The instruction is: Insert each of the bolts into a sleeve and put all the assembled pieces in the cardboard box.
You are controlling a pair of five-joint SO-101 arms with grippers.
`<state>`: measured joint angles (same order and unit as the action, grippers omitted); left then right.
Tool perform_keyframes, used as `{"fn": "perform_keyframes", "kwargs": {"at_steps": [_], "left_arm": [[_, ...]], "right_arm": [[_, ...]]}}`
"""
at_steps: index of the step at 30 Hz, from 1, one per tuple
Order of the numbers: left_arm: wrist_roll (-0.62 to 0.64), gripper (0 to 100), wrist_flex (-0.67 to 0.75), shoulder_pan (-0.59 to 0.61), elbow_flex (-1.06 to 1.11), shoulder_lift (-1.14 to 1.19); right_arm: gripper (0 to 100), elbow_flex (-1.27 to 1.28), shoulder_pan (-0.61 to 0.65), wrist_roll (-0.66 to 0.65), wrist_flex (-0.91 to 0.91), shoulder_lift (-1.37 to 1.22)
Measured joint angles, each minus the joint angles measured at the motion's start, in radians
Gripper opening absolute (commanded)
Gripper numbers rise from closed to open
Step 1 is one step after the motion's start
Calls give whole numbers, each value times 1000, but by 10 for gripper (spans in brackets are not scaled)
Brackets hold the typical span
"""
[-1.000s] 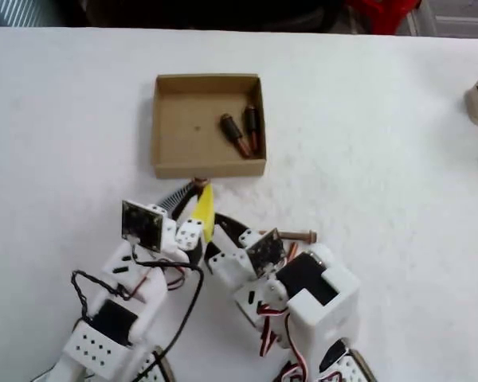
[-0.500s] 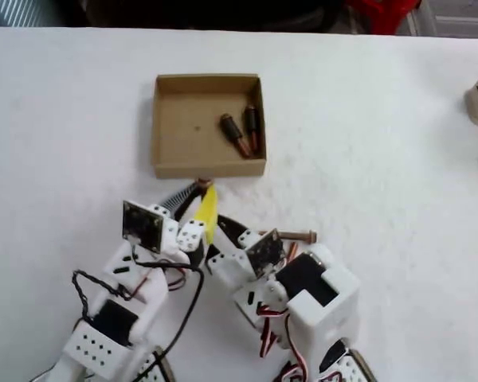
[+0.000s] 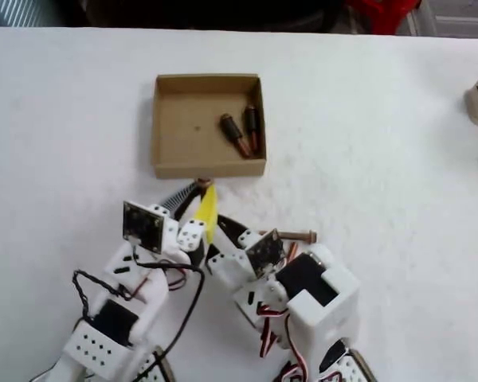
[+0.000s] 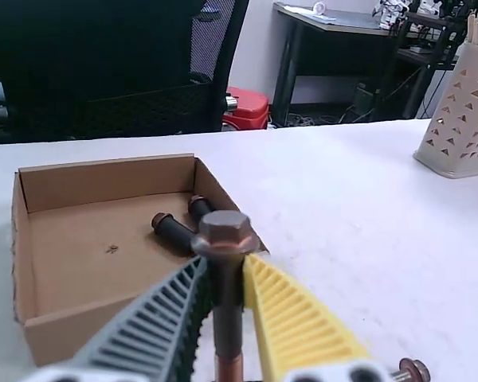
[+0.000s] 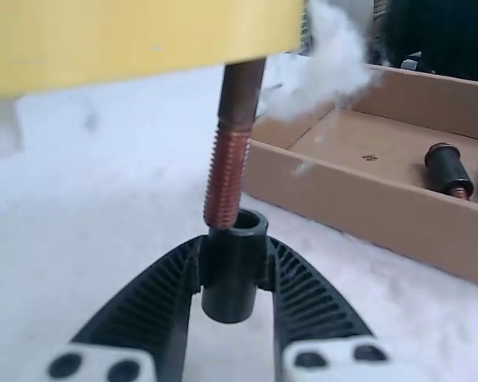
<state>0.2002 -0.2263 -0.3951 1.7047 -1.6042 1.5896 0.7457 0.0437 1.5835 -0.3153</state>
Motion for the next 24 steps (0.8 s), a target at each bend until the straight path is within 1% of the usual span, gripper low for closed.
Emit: {"fn": "perform_keyframes", "kwargs": {"at_steps": [4,16,24], "left_arm": [[0,22,34,0,0,0],[0,23,46,0,0,15],[0,23,298,0,0,281]], "right_arm": [[16,0,0,0,0,0],[16,0,0,0,0,0],[16,0,0,0,0,0]]}}
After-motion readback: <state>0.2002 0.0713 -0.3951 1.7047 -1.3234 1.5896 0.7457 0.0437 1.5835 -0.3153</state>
